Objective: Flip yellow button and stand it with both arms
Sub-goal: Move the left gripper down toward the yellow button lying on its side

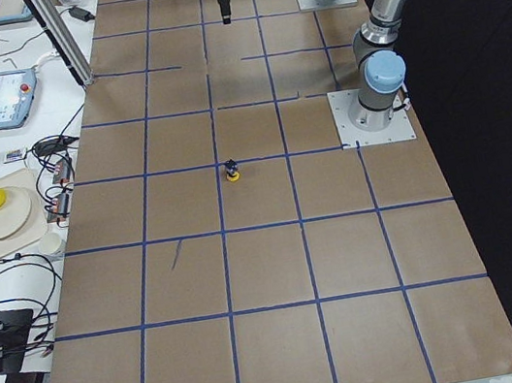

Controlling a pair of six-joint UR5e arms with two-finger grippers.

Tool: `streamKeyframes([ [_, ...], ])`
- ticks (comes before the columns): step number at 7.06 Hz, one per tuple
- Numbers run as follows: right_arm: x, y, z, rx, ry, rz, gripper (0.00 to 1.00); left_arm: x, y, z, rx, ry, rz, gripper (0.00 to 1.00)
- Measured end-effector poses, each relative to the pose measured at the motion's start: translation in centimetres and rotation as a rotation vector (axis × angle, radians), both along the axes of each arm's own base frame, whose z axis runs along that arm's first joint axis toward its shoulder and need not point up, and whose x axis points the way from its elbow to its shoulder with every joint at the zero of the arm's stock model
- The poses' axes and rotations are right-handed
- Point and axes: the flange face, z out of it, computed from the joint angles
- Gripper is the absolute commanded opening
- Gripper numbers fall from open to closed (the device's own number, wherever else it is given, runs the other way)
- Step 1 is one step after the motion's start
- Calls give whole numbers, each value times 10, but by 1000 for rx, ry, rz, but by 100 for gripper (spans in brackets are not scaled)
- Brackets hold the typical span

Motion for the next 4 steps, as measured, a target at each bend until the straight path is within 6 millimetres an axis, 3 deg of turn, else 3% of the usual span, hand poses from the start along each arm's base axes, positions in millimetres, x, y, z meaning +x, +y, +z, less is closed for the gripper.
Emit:
streamKeyframes([
  [2, 0, 0, 0, -4, -2, -4, 100, 6, 0, -3, 7, -5, -4, 100],
  [3, 0, 0, 0, -3, -4, -9, 100, 19, -4, -9, 19, -9, 5, 100],
  [4, 0, 0, 0, -3, -4, -9, 100, 48, -13, -24, 46, -8, 22, 100],
])
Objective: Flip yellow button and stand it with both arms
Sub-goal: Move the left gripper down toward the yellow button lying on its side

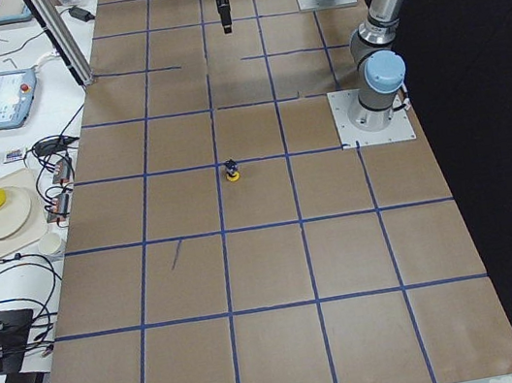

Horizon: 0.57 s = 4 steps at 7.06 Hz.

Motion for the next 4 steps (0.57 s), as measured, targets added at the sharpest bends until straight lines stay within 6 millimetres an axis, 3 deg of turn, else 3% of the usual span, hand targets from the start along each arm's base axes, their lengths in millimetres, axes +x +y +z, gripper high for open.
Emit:
streamKeyframes([
  [2, 0, 0, 0, -2, -1, 6, 100, 78, -9, -51, 68, 28, -54, 100],
  [4, 0, 0, 2, -12, -3, 9, 100, 149, -13, -109, 25, 40, -139, 100],
])
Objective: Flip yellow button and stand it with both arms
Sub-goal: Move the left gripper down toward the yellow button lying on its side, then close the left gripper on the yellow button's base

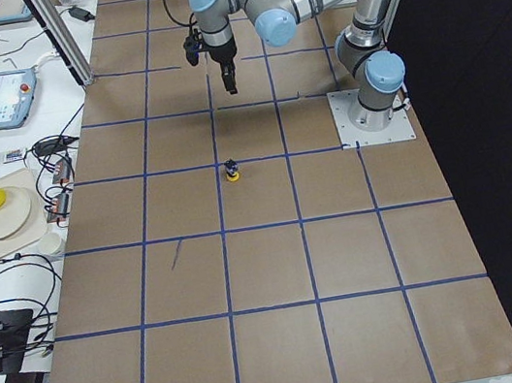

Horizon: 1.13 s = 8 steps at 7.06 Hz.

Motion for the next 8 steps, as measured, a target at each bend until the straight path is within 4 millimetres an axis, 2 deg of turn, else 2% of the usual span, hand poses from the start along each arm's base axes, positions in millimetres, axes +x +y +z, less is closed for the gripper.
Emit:
streamKeyframes([
  [2, 1, 0, 2, -10, -1, 2, 100, 66, -11, -52, -95, -18, -227, 99],
  [4, 0, 0, 2, -12, 1, 3, 100, 120, -26, -90, -144, -65, -524, 96],
  [5, 0, 0, 2, -11, 2, 3, 100, 137, -30, -103, -165, -97, -681, 94],
  [6, 0, 0, 2, -11, 4, 3, 100, 144, -30, -113, -172, -108, -776, 92],
  [8, 0, 0, 2, -13, 7, 3, 100, 143, -25, -125, -172, -95, -840, 90],
])
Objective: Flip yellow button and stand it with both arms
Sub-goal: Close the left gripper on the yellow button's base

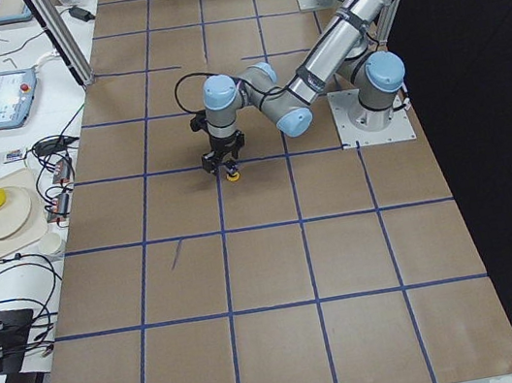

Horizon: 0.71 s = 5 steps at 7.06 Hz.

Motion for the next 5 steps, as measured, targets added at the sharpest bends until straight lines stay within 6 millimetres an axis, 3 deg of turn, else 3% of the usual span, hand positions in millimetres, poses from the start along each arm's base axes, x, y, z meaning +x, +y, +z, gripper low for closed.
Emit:
streamKeyframes([
  [2, 0, 3, 2, 3, -4, -3, 100, -2, 4, -7, 23, 4, -101, 88],
  [3, 0, 4, 3, 2, -6, -3, 100, -4, 7, -11, 34, 8, -139, 81],
  [4, 0, 5, 3, 4, -6, -2, 100, -6, 10, -17, 46, 14, -164, 60],
  [5, 0, 5, 1, 4, -3, -6, 100, -7, 12, -21, 54, 16, -185, 33],
])
